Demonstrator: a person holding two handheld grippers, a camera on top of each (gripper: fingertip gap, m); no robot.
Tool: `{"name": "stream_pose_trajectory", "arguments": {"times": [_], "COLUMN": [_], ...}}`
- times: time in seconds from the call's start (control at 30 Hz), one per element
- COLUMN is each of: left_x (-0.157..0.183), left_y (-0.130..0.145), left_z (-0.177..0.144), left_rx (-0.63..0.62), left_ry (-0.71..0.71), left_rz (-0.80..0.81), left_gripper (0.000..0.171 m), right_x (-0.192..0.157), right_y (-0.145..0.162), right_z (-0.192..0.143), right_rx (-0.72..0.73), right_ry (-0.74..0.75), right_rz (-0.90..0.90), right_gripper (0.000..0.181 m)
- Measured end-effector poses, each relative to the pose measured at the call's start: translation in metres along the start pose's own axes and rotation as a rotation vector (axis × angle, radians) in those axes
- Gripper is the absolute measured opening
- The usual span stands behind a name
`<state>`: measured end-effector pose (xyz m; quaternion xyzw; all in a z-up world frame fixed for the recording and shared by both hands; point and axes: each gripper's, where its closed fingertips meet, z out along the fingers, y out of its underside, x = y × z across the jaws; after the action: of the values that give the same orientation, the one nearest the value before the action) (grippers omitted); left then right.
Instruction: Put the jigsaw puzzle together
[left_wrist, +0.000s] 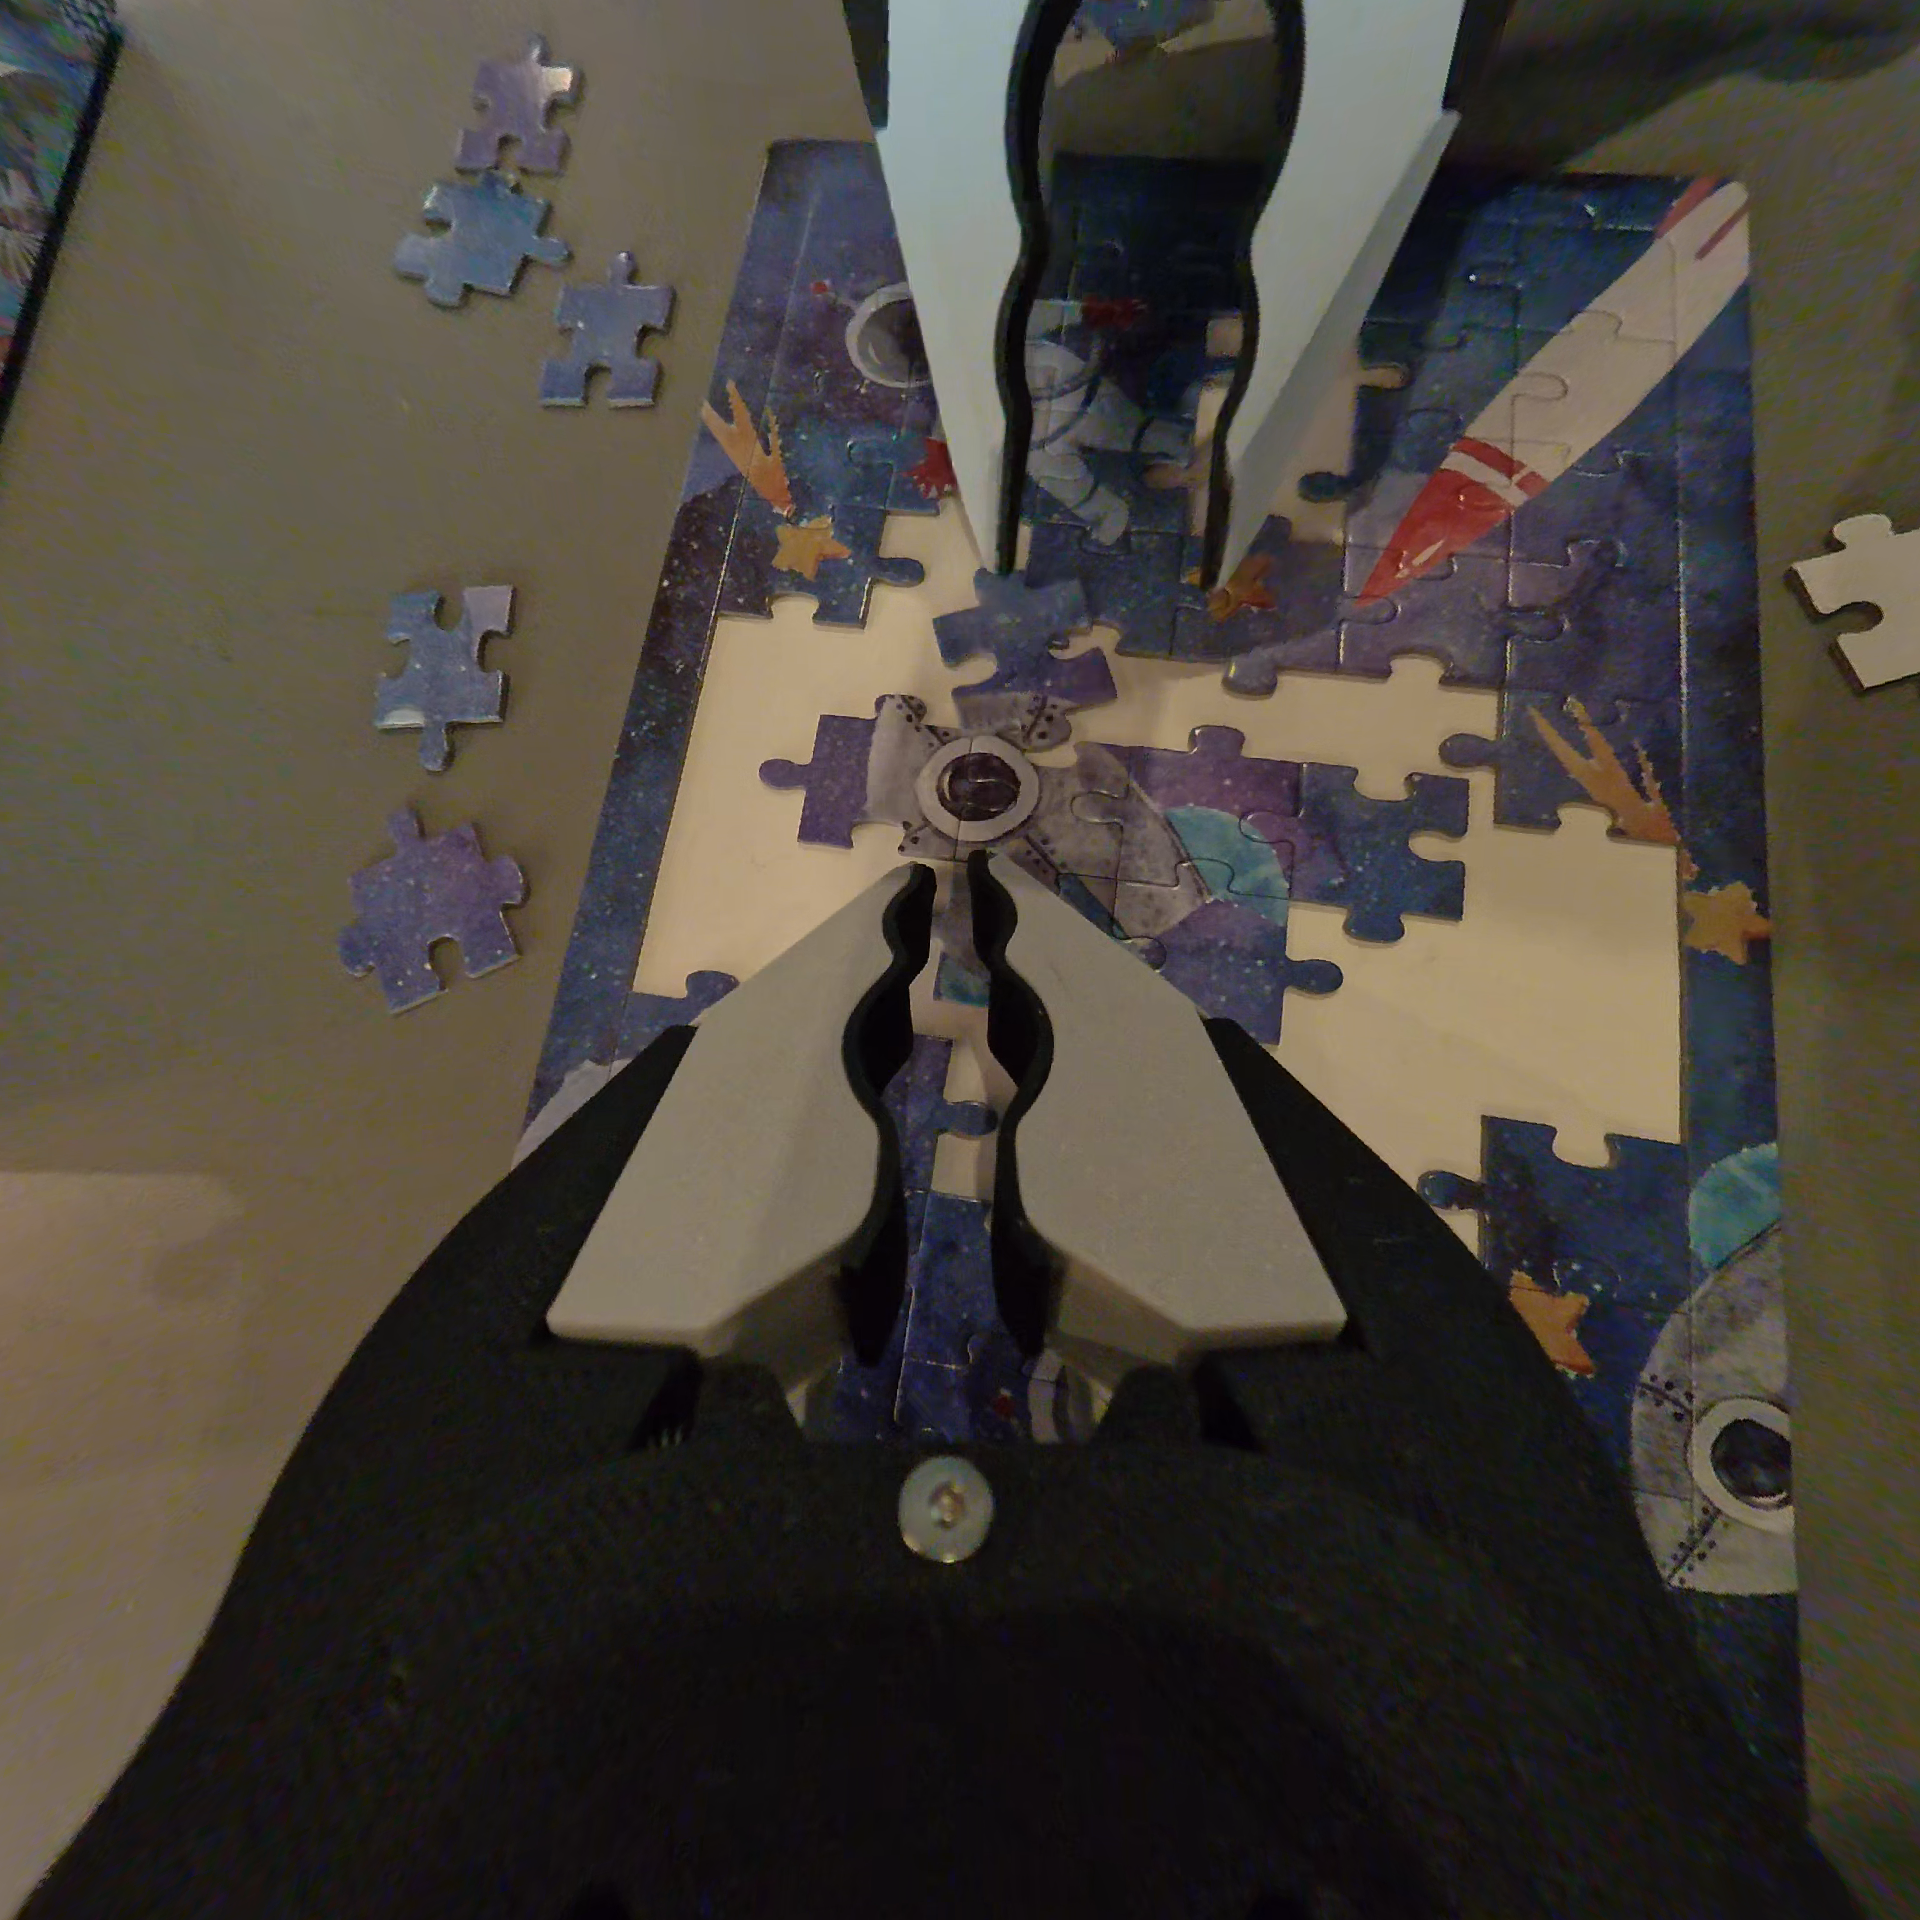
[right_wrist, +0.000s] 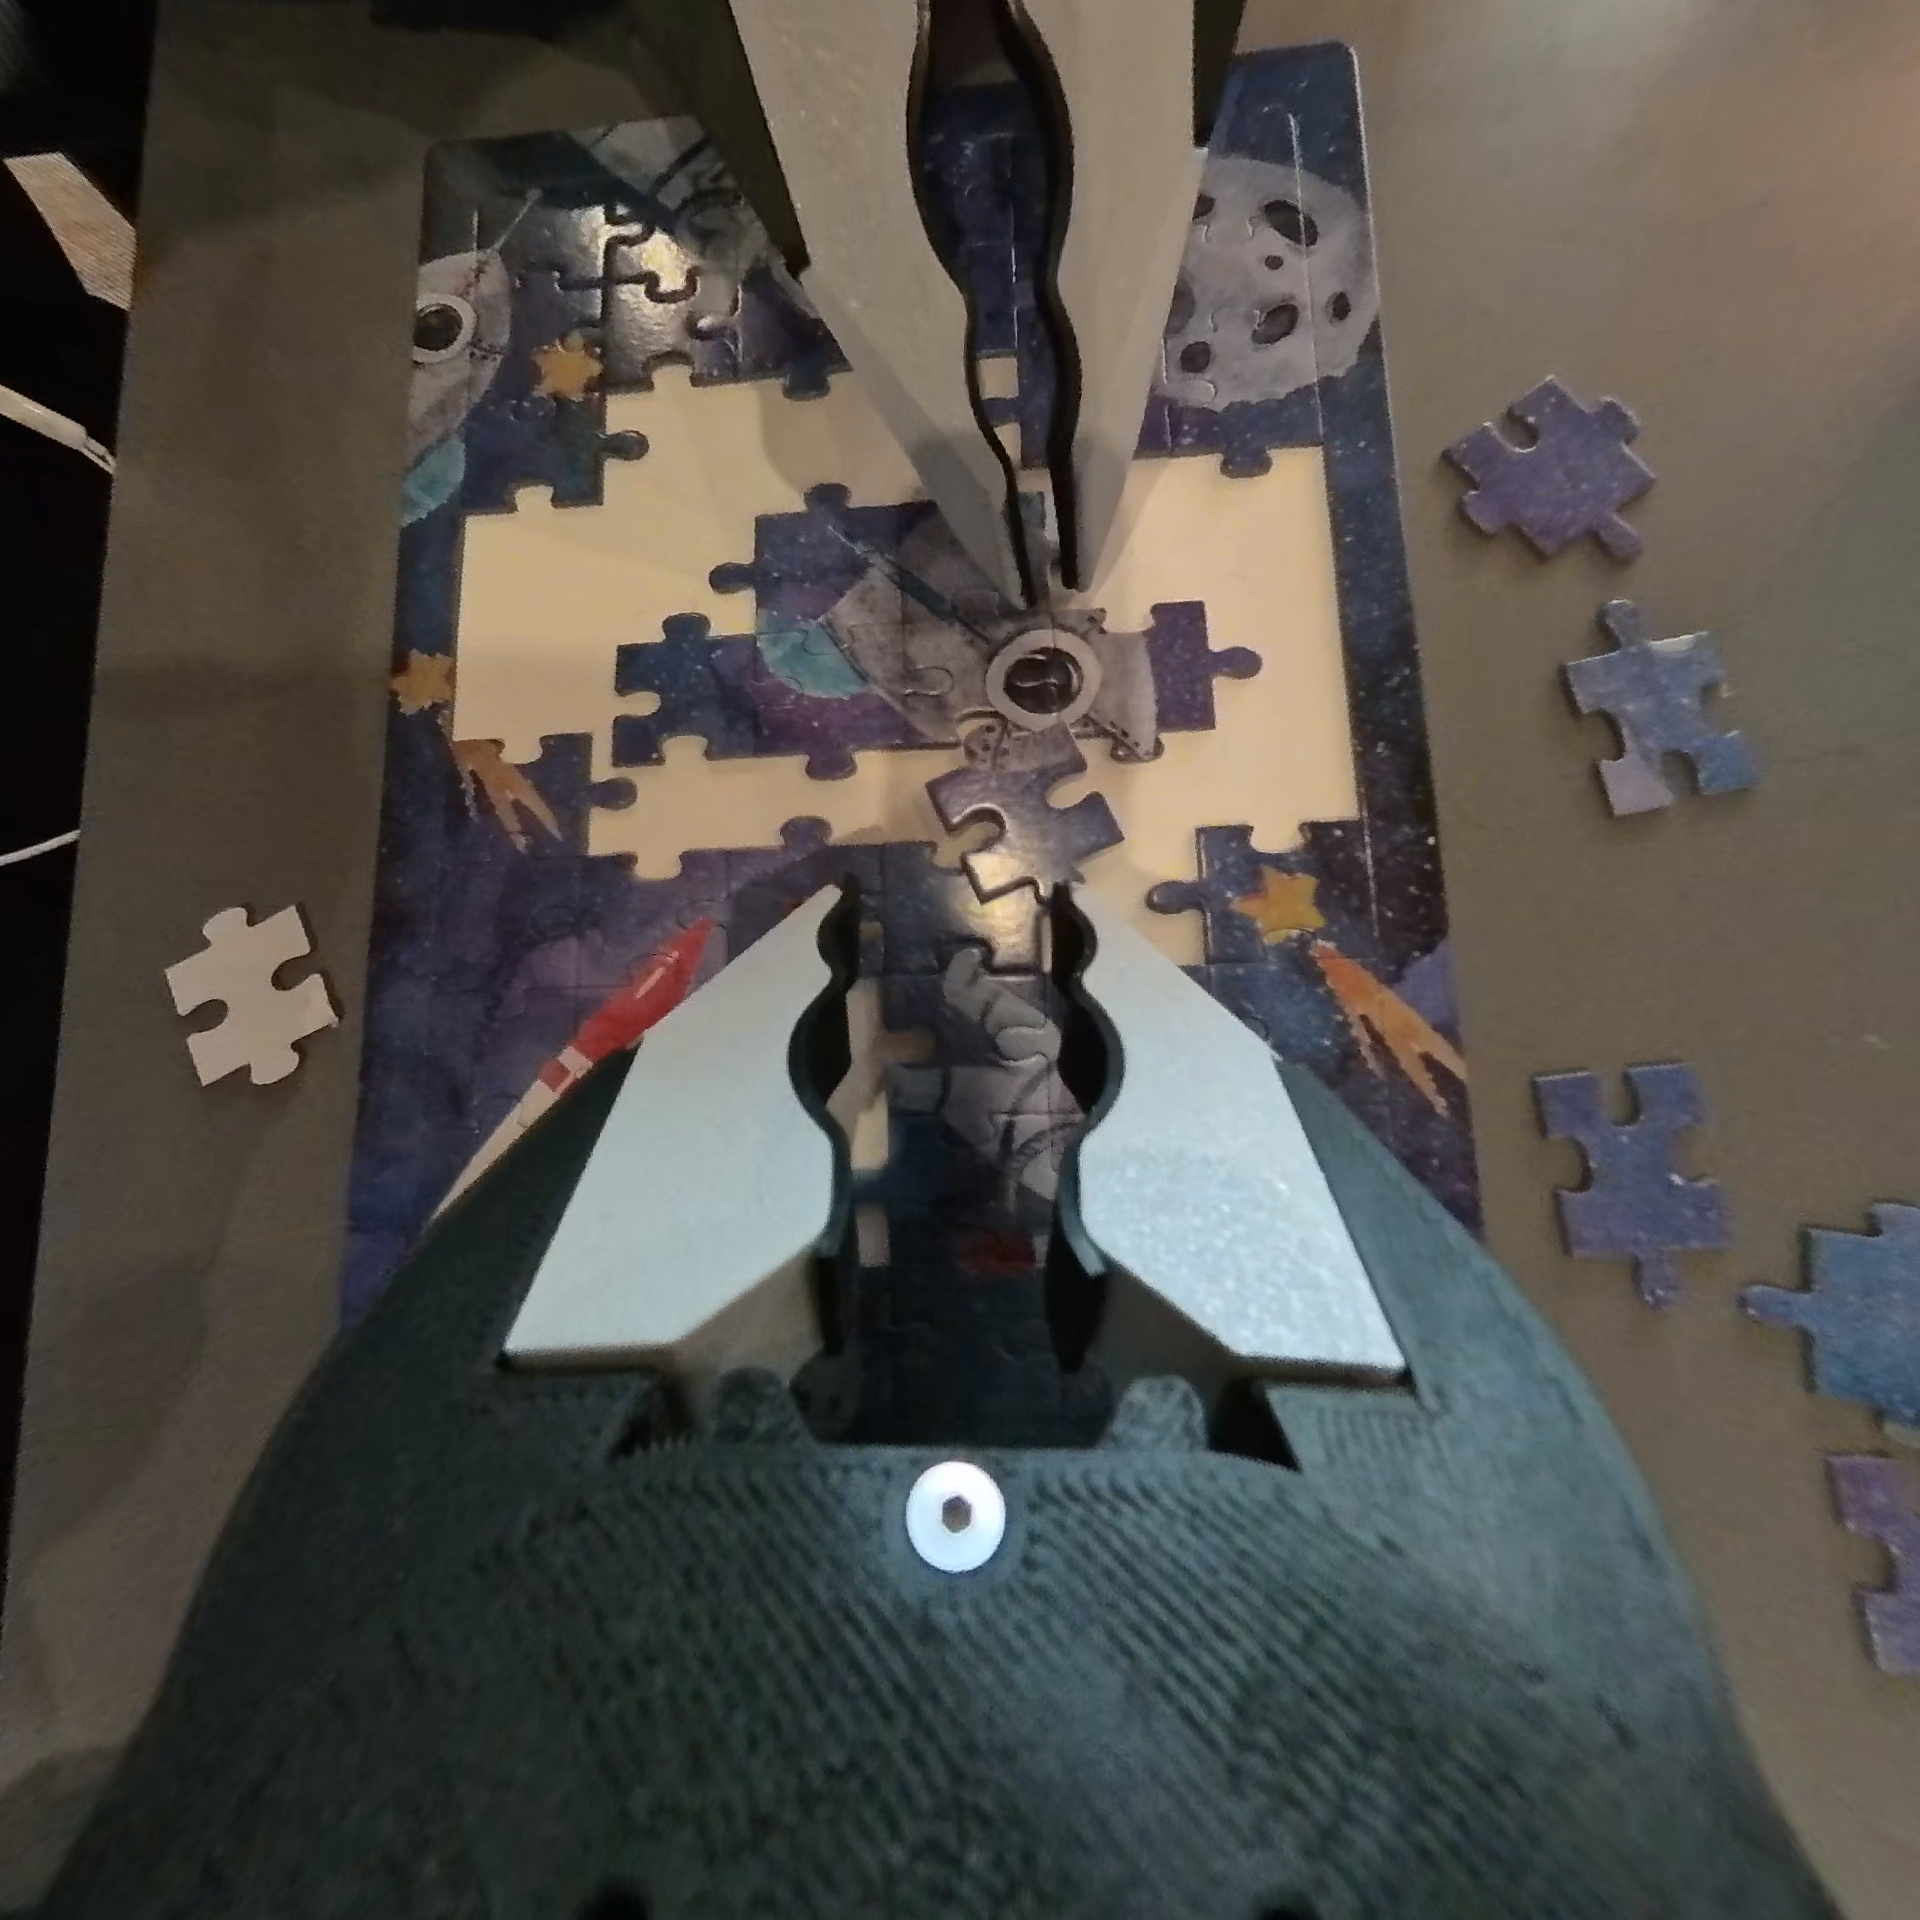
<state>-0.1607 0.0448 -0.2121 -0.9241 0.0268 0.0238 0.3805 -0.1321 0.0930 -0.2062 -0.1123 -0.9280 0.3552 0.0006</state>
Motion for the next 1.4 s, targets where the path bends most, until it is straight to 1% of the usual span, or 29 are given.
{"name": "stream_pose_trajectory", "arguments": {"times": [0.3,0.5,0.57,0.63,0.7,0.77,0.83,0.93,0.97,1.23,1.4], "left_x": [0.000,0.000,0.000,0.001,0.003,0.006,0.008,0.011,0.012,0.011,0.012], "left_y": [0.000,0.000,0.000,0.000,-0.001,-0.003,-0.006,-0.009,-0.009,-0.006,-0.006], "left_z": [0.000,0.000,0.000,0.000,0.000,-0.001,-0.001,-0.002,-0.001,0.002,0.002], "left_rx": [0.000,0.000,0.000,0.001,0.004,0.012,0.030,0.048,0.044,0.020,0.020], "left_ry": [0.000,0.001,0.001,0.003,0.014,0.029,0.045,0.067,0.070,0.046,0.052], "left_rz": [-0.001,0.000,0.000,-0.002,0.001,-0.002,-0.010,-0.021,-0.019,0.005,-0.001], "left_gripper": [0.006,0.006,0.006,0.005,0.004,0.007,0.014,0.031,0.034,0.034,0.034], "right_x": [-0.005,0.000,0.002,0.008,0.009,0.006,0.005,0.003,0.003,0.004,0.004], "right_y": [-0.003,-0.023,-0.030,-0.028,-0.023,-0.022,-0.020,-0.017,-0.016,-0.014,-0.015], "right_z": [0.002,-0.003,0.000,0.006,0.011,0.015,0.019,0.019,0.018,0.016,0.016], "right_rx": [-0.001,0.103,0.133,0.110,0.083,0.083,0.071,0.052,0.045,0.027,0.019], "right_ry": [-0.006,0.043,0.071,0.114,0.117,0.094,0.084,0.071,0.072,0.088,0.097], "right_rz": [-0.018,-0.051,-0.063,-0.075,-0.076,-0.063,-0.061,-0.067,-0.068,-0.059,-0.043], "right_gripper": [0.035,0.036,0.034,0.034,0.037,0.039,0.040,0.033,0.030,0.024,0.024]}}
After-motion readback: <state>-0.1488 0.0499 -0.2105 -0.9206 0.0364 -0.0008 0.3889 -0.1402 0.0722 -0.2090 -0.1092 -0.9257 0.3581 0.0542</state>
